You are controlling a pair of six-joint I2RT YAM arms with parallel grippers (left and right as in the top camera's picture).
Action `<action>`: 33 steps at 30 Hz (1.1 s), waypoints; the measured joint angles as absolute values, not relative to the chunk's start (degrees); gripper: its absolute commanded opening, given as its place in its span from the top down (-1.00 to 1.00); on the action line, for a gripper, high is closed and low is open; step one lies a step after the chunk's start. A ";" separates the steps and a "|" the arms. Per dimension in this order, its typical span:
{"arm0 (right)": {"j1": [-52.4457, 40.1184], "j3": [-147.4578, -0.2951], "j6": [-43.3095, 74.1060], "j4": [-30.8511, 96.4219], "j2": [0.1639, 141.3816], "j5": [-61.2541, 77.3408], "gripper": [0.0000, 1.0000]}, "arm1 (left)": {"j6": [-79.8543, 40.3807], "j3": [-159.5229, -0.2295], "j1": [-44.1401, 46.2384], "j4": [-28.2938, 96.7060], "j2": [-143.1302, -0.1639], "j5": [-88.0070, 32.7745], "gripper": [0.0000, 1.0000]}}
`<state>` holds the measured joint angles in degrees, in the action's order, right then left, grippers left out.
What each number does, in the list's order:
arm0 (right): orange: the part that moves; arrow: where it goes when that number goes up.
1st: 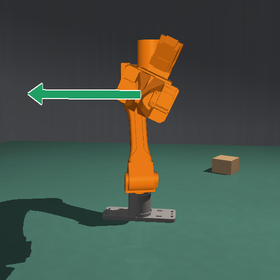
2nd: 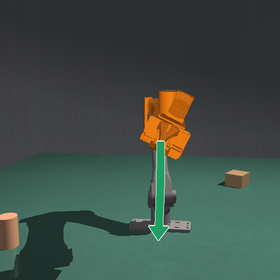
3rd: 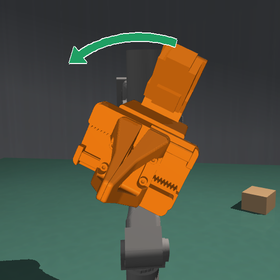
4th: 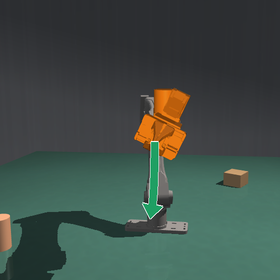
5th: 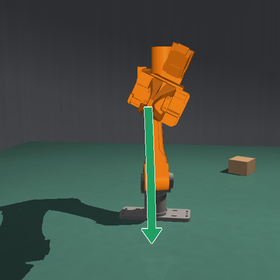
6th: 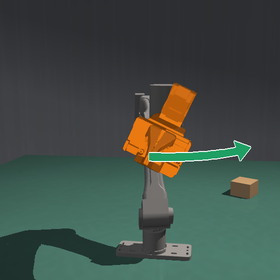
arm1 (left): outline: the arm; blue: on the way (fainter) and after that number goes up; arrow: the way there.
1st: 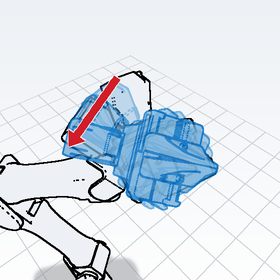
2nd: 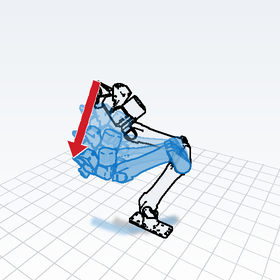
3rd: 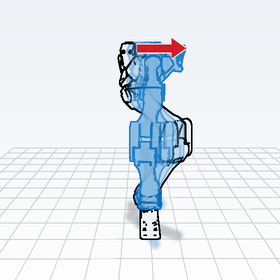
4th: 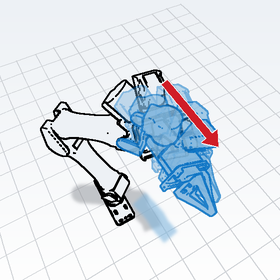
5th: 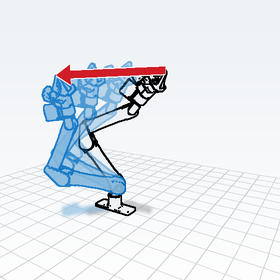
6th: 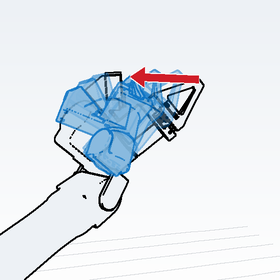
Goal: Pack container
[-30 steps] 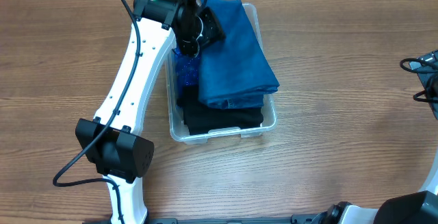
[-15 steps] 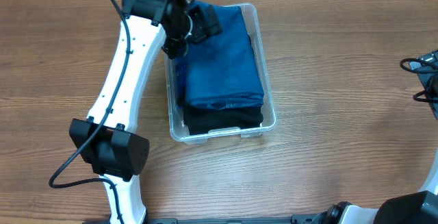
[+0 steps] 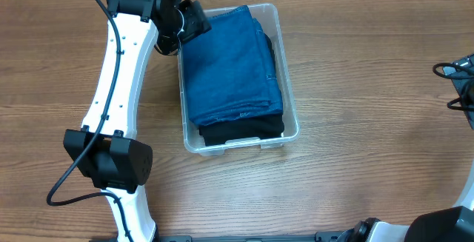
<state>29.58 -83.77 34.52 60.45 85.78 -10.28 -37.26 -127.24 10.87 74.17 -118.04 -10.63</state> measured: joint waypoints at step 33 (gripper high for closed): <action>29.61 -83.77 34.57 60.47 85.78 -10.26 -1.00 | -35.51 -97.78 20.38 44.01 -117.84 -10.28 0.92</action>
<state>29.61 -83.77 34.57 60.47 85.78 -10.26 -35.51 -97.78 20.38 44.01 -117.84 -10.28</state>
